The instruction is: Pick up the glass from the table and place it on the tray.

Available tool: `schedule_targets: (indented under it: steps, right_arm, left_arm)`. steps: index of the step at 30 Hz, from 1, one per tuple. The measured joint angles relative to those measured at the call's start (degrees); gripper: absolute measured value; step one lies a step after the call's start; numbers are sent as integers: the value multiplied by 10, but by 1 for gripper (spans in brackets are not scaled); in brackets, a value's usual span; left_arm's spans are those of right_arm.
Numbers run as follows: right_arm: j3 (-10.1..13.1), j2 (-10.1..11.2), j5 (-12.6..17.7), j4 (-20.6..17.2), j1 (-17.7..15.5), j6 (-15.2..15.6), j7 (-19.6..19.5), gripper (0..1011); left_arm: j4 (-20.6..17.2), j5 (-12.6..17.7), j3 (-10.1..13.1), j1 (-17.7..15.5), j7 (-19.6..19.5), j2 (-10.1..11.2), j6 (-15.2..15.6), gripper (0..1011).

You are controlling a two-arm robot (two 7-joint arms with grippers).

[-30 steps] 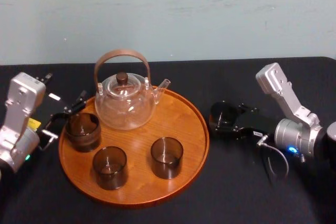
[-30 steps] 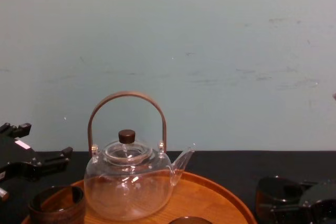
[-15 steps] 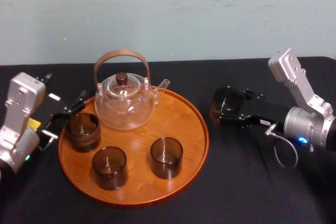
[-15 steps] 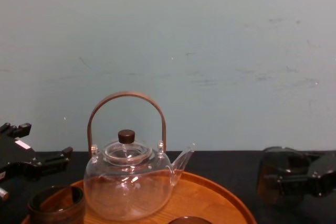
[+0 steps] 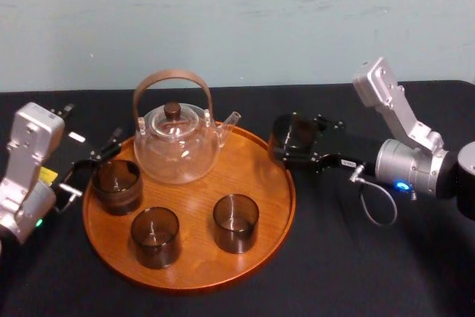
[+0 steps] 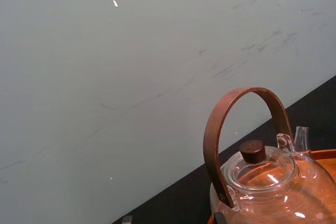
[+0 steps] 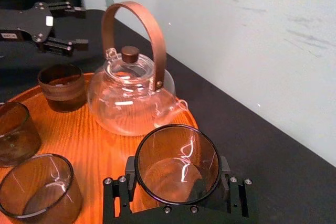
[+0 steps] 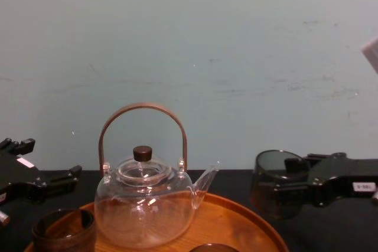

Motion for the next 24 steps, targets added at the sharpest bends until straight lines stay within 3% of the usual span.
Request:
schedule_targets:
  steps: [24]
  right_arm:
    - [-48, -37, -8, 49, 35, -22, 23, 904]
  left_arm:
    - [0, 0, 0, 0, 0, 0, 0, 1001]
